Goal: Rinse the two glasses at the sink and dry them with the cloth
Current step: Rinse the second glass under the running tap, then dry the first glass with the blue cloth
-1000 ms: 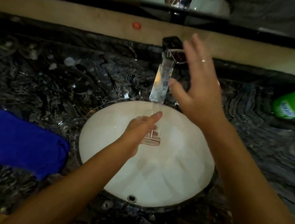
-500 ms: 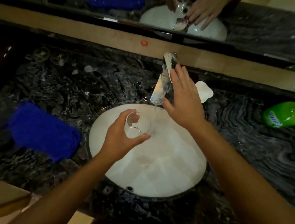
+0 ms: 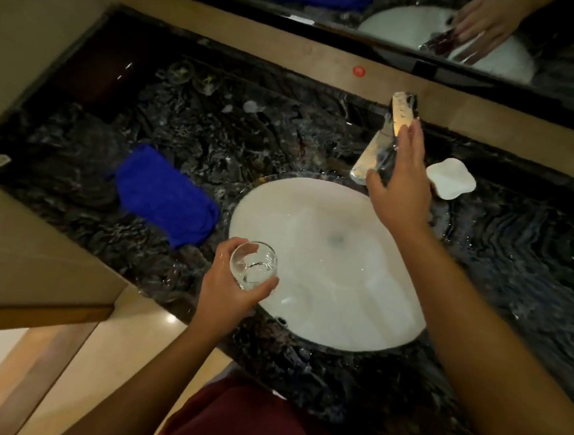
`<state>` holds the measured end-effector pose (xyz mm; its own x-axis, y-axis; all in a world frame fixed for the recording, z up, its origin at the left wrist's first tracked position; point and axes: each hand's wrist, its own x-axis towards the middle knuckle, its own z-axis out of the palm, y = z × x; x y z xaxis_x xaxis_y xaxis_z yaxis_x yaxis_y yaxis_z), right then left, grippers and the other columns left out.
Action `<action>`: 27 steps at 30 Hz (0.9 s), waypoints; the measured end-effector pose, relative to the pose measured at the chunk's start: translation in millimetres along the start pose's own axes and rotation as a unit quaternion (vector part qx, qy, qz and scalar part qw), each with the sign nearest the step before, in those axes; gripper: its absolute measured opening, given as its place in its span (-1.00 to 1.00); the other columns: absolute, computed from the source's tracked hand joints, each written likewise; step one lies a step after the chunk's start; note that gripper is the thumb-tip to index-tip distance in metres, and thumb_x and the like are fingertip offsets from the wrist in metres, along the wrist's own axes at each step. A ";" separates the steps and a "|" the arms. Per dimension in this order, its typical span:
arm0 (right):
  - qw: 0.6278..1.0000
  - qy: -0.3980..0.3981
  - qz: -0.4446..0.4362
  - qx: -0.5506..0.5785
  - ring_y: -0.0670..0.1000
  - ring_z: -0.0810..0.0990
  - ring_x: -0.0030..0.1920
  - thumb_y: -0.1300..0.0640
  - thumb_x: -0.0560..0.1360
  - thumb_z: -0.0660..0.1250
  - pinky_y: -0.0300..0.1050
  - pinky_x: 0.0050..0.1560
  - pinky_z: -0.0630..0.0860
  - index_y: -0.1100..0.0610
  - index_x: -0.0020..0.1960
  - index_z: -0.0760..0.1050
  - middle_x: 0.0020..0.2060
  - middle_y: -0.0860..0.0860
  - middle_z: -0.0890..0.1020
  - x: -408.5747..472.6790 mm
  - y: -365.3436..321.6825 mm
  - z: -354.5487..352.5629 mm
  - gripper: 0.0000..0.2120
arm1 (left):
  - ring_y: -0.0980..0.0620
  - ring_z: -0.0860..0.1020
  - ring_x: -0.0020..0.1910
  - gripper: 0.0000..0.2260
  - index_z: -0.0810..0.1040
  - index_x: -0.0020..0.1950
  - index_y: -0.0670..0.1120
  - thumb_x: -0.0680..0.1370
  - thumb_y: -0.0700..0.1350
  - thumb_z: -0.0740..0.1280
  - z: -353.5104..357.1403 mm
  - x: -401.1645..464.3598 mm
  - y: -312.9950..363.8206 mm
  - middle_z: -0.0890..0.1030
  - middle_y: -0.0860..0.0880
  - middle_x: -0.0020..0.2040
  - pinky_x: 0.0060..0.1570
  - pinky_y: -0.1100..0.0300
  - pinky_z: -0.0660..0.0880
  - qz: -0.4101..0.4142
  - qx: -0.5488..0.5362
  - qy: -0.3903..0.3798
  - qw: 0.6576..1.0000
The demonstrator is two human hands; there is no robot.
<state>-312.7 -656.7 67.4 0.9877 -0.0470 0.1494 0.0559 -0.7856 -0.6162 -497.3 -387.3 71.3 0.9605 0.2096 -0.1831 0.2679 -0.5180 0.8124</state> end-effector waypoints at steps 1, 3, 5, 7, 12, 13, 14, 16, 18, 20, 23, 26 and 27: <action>1.000 0.009 0.010 0.003 0.12 0.28 0.58 0.04 0.57 0.34 0.12 0.39 0.46 0.14 0.68 0.05 0.69 0.03 0.00 -1.5 -4.1 3.7 -0.21 | 0.36 0.54 0.16 -0.36 0.41 0.33 0.07 0.36 0.04 0.66 -4.4 -5.8 -6.7 0.58 0.23 0.21 0.06 0.55 0.38 -0.015 -0.004 0.005 1.000; 1.000 0.022 0.020 -0.002 0.12 0.30 0.56 0.04 0.57 0.34 0.13 0.35 0.50 0.15 0.67 0.05 0.69 0.01 0.00 -3.0 -6.9 8.9 -0.21 | 0.41 0.54 0.12 -0.39 0.42 0.30 0.07 0.37 -0.04 0.66 -10.3 -14.3 -18.6 0.58 0.23 0.19 0.02 0.59 0.37 -0.037 -0.004 0.021 0.999; 0.999 0.027 0.026 -0.006 0.11 0.31 0.57 0.04 0.57 0.34 0.15 0.29 0.54 0.15 0.67 0.05 0.69 0.00 0.00 -3.2 -6.7 11.1 -0.21 | 0.45 0.54 0.09 -0.38 0.41 0.28 0.09 0.35 -0.03 0.67 -18.1 -19.5 -29.3 0.60 0.22 0.16 0.02 0.61 0.36 -0.055 -0.001 0.026 0.998; 0.999 0.031 0.027 -0.008 0.11 0.36 0.54 0.04 0.57 0.34 0.14 0.19 0.59 0.13 0.67 0.06 0.69 -0.03 0.00 -3.2 -5.6 12.7 -0.22 | 0.43 0.56 0.13 -0.32 0.39 0.31 0.07 0.32 0.01 0.68 -27.5 -23.3 -39.2 0.62 0.20 0.17 0.08 0.58 0.38 -0.067 -0.004 0.025 0.997; 0.998 0.048 0.032 0.022 0.10 0.54 0.37 0.07 0.56 0.30 0.06 -0.01 0.61 0.08 0.66 0.09 0.69 -0.09 0.02 -4.1 -7.5 16.6 -0.26 | 0.27 0.64 0.15 -0.26 0.36 0.30 -0.04 0.27 0.12 0.64 -46.4 -43.1 -68.5 0.64 0.13 0.18 0.23 0.20 0.57 -0.095 -0.020 0.049 0.994; 0.997 0.057 0.033 0.038 0.11 0.59 0.29 0.07 0.55 0.29 0.05 -0.03 0.61 0.08 0.66 0.10 0.69 -0.08 0.03 -4.4 -7.8 17.2 -0.27 | 0.28 0.63 0.14 -0.28 0.35 0.29 -0.02 0.28 0.13 0.63 -48.4 -46.4 -73.2 0.63 0.14 0.17 0.22 0.18 0.57 -0.095 -0.011 0.057 0.994; 0.996 0.064 0.037 0.048 0.11 0.62 0.19 0.07 0.55 0.28 0.05 -0.06 0.60 0.08 0.66 0.12 0.68 -0.08 0.05 -4.9 -9.8 18.9 -0.28 | 0.26 0.63 0.15 -0.29 0.34 0.28 0.01 0.29 0.13 0.64 -50.3 -49.4 -78.4 0.62 0.15 0.17 0.22 0.16 0.58 -0.096 -0.006 0.061 0.993; 0.994 0.075 0.049 0.055 0.10 0.64 0.07 0.08 0.54 0.28 0.05 -0.09 0.60 0.08 0.65 0.15 0.68 -0.08 0.06 -5.5 -13.3 24.2 -0.29 | 0.19 0.64 0.18 -0.30 0.34 0.28 0.02 0.31 0.09 0.67 -51.7 -52.8 -89.8 0.63 0.12 0.18 0.21 0.10 0.59 -0.103 -0.005 0.061 0.993; 0.993 0.086 0.050 0.058 0.15 0.64 0.15 0.07 0.53 0.27 0.02 -0.04 0.60 0.07 0.64 0.15 0.68 -0.08 0.07 -5.0 -15.7 27.5 -0.29 | 0.22 0.63 0.16 -0.29 0.35 0.30 0.00 0.32 0.07 0.68 -52.2 -53.9 -99.3 0.63 0.13 0.18 0.19 0.16 0.59 -0.105 -0.001 0.058 0.993; 0.992 0.095 0.052 0.058 0.17 0.63 0.22 0.07 0.52 0.26 -0.06 -0.03 0.56 0.07 0.64 0.16 0.68 -0.08 0.07 -4.4 -15.7 30.0 -0.29 | 0.33 0.61 0.13 -0.30 0.36 0.31 -0.03 0.33 0.02 0.68 -55.3 -53.5 -103.0 0.60 0.19 0.16 0.15 0.31 0.56 -0.098 0.002 0.050 0.994; 0.991 0.107 0.051 0.057 0.13 0.65 0.14 0.13 0.52 0.27 -0.10 -0.07 0.54 0.06 0.64 0.18 0.67 -0.06 0.10 -5.1 -16.8 31.1 -0.30 | 0.42 0.57 0.10 -0.33 0.39 0.30 -0.08 0.34 -0.08 0.68 -60.1 -53.5 -108.9 0.56 0.25 0.14 0.07 0.50 0.46 -0.080 -0.008 0.042 0.996; 0.993 0.098 0.055 0.038 0.06 0.64 0.05 0.15 0.54 0.28 -0.03 0.02 0.59 0.06 0.64 0.18 0.67 -0.06 0.10 -7.1 -20.1 26.6 -0.30 | 0.44 0.54 0.13 -0.32 0.37 0.32 0.00 0.35 -0.10 0.68 -66.4 -56.0 -112.7 0.54 0.26 0.18 0.10 0.56 0.40 -0.059 -0.005 0.030 0.998; 0.994 0.090 0.057 0.016 0.06 0.61 0.19 0.13 0.54 0.29 0.01 0.15 0.58 0.07 0.64 0.18 0.68 -0.03 0.11 -7.1 -21.7 25.0 -0.30 | 0.39 0.56 0.16 -0.31 0.36 0.34 0.05 0.36 -0.09 0.68 -67.8 -57.4 -115.3 0.55 0.23 0.20 0.14 0.53 0.41 -0.046 -0.004 0.021 0.999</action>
<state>-317.3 -624.0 60.4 0.9456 -0.2468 0.2119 -0.0471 -0.7483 -0.6617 -588.4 -283.4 25.7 0.9281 0.2907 -0.2327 0.3532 -0.4892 0.7975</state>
